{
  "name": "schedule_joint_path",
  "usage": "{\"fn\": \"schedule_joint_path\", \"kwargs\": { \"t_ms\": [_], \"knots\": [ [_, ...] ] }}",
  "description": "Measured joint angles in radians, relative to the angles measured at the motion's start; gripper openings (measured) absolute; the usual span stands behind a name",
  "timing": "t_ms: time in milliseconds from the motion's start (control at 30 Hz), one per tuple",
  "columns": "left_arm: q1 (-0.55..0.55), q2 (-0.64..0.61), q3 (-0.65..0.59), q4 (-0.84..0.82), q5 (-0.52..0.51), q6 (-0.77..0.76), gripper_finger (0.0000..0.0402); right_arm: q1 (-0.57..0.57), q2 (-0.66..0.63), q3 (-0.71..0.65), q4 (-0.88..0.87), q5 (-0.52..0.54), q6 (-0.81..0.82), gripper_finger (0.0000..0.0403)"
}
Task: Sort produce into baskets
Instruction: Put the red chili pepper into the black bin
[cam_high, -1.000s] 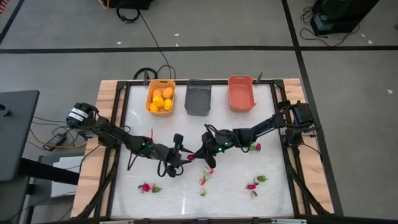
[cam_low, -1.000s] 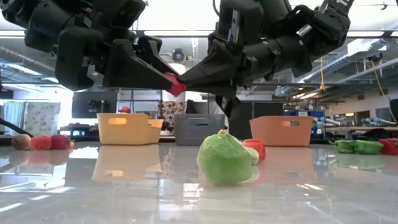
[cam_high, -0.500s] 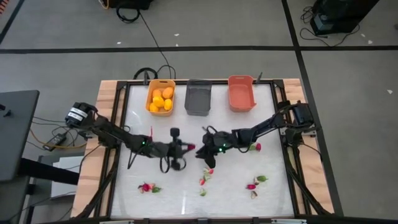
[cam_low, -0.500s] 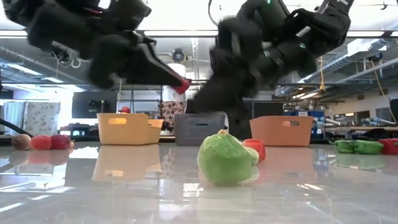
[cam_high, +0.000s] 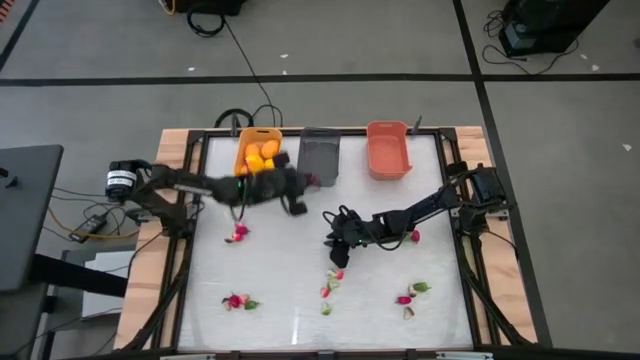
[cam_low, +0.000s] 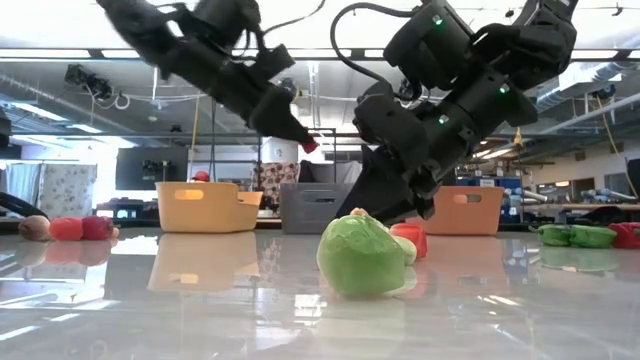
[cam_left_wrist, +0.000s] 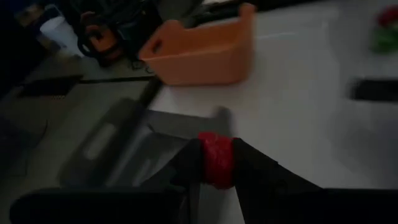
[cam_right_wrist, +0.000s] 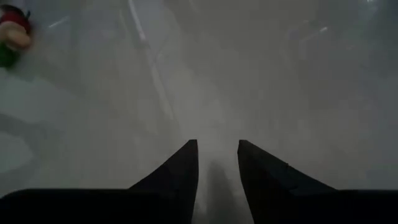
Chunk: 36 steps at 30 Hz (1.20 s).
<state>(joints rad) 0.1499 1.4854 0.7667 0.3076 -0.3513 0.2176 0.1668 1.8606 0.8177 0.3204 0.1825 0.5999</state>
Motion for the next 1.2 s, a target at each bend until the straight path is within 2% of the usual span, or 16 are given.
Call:
{"fn": "schedule_joint_path", "kwargs": {
  "t_ms": [100,233,367,500,700,800,967,1200],
  "knots": [
    [0.112,0.006,0.047,-0.008,0.12,0.011,0.0085,0.008,0.0,0.0,0.004,-0.026,0.0,0.0126],
    [0.232,0.028,0.104,-0.11,0.214,-0.045,0.0085,0.021,0.0,0.0,0.033,-0.079,0.0,0.0126],
    [0.291,0.061,0.145,-0.195,0.318,-0.102,0.0085,0.028,0.0,0.0,0.063,-0.08,0.0,0.0126],
    [0.298,0.109,0.204,-0.282,0.327,-0.124,0.0085,0.026,0.0,0.0,0.068,-0.08,0.0,0.0126],
    [0.293,0.207,0.354,-0.495,0.327,-0.126,0.0085,0.026,0.0,0.0,0.083,-0.081,0.002,0.0126],
    [0.294,0.246,0.418,-0.585,0.32,-0.131,0.0085,0.026,0.0,0.0,0.083,-0.127,-0.001,0.0126],
    [0.294,0.27,0.46,-0.613,0.319,-0.144,0.0086,0.019,0.0,0.0,0.091,-0.207,-0.001,0.0126],
    [0.293,0.27,0.462,-0.598,0.319,-0.153,0.0101,0.001,0.0,0.0,0.092,-0.166,-0.076,0.0126]
  ]
}}
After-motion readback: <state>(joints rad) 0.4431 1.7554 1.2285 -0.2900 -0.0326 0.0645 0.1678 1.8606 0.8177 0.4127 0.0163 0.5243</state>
